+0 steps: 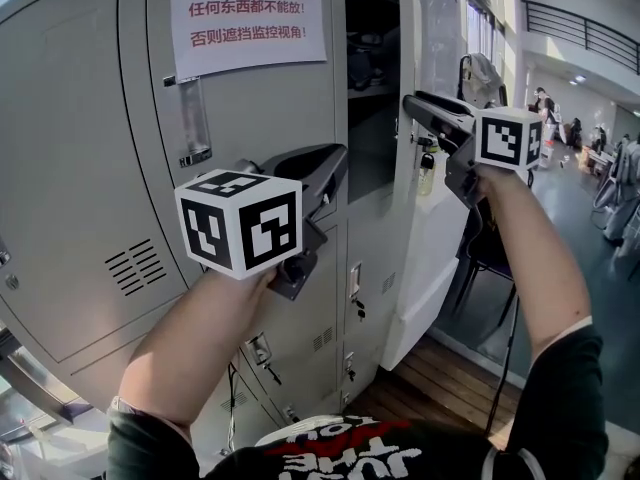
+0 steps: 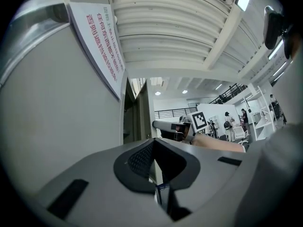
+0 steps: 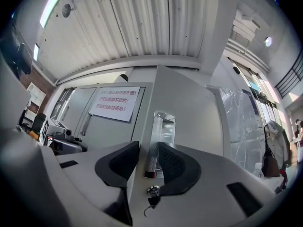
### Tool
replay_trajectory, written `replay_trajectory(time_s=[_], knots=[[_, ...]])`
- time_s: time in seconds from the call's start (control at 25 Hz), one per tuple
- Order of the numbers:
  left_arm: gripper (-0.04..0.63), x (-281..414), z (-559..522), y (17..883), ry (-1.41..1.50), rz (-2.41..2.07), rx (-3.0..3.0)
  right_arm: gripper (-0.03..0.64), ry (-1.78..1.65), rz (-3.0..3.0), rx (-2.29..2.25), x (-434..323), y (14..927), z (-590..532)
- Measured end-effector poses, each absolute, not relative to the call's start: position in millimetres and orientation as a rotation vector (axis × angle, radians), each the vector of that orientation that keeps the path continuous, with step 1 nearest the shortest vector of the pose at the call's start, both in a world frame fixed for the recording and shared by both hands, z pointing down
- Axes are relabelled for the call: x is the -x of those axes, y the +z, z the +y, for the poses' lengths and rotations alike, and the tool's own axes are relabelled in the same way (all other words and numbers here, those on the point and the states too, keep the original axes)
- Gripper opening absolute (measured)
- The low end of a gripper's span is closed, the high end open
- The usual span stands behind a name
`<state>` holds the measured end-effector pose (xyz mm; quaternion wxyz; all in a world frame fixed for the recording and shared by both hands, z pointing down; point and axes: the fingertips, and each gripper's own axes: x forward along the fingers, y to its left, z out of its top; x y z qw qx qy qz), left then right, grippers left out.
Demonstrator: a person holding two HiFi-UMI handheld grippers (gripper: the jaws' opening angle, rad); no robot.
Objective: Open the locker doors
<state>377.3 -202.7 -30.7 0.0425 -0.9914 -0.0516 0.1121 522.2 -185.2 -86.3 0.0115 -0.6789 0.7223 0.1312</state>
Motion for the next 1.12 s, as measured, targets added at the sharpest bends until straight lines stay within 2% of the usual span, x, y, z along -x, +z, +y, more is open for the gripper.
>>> replay_trajectory(time_s=[0.64, 1.12], knots=[[0.005, -396, -187, -31, 0.35, -0.205, 3.027, 0.146, 0.459, 2.185, 2.164, -551, -90, -120], [0.005, -406, -175, -28, 0.339, -0.211, 3.025, 0.144, 0.443, 2.022, 2.235, -602, -88, -65]])
